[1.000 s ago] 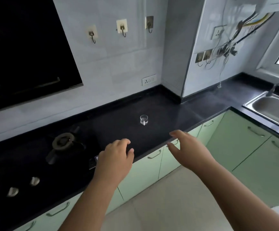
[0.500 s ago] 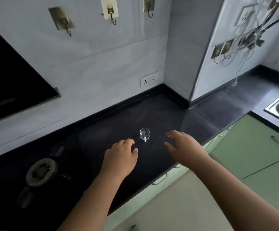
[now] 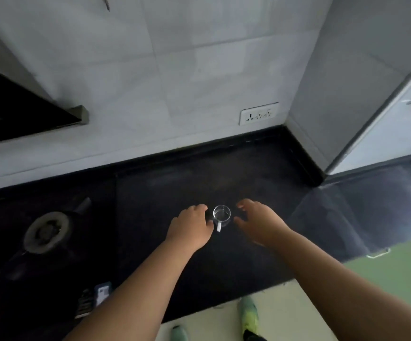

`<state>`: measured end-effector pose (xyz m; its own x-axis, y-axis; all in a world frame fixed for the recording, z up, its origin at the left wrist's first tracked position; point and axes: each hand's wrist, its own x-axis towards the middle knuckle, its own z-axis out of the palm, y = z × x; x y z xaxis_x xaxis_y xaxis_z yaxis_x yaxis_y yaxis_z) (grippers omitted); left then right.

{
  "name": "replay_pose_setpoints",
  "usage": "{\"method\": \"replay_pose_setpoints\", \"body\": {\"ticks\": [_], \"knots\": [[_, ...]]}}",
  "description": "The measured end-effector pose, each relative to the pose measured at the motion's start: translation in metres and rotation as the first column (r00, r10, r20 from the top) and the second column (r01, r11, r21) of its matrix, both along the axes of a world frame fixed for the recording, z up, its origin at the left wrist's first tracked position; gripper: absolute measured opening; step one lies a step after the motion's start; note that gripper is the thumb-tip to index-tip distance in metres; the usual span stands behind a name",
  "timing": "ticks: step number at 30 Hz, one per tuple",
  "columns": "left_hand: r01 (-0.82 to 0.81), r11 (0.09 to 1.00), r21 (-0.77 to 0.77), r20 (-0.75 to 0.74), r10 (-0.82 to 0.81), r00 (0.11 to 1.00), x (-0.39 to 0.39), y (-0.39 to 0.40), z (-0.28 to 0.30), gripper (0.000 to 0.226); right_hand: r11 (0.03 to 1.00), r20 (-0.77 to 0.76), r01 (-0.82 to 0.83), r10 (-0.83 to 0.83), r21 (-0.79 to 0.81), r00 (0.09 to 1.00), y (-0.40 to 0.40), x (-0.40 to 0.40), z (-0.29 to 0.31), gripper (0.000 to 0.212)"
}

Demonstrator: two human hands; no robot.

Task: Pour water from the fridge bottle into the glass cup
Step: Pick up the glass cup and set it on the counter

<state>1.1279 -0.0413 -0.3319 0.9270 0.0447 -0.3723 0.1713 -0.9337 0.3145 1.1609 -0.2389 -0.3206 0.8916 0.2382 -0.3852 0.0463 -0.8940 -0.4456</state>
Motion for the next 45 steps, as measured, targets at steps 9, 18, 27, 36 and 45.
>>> {"method": "replay_pose_setpoints", "body": {"ticks": [9, 18, 27, 36, 45], "knots": [[-0.23, 0.971, -0.066, -0.121, 0.221, 0.968, 0.017, -0.028, -0.052, 0.039, 0.977, -0.13, -0.212, 0.212, 0.01, 0.969, 0.013, 0.057, -0.043, 0.077], [-0.388, 0.903, -0.185, -0.247, 0.339, 0.908, 0.024, -0.036, -0.089, 0.029, 0.96, -0.147, -0.281, 0.277, -0.009, 0.95, 0.026, 0.074, -0.089, 0.08], [-0.453, 0.845, -0.285, -0.181, 0.417, 0.891, 0.021, -0.034, -0.105, 0.02, 0.953, -0.1, -0.303, 0.302, 0.006, 0.948, 0.036, 0.079, -0.104, 0.028], [-0.466, 0.828, -0.312, 0.013, 0.494, 0.869, 0.036, 0.05, -0.096, 0.021, 0.915, 0.048, -0.393, 0.39, 0.089, 0.92, 0.119, 0.111, -0.083, 0.03], [-0.494, 0.826, -0.269, 0.187, 0.549, 0.815, 0.069, 0.158, -0.095, 0.021, 0.875, 0.137, -0.456, 0.438, 0.162, 0.889, 0.227, 0.155, -0.078, 0.054]]}}
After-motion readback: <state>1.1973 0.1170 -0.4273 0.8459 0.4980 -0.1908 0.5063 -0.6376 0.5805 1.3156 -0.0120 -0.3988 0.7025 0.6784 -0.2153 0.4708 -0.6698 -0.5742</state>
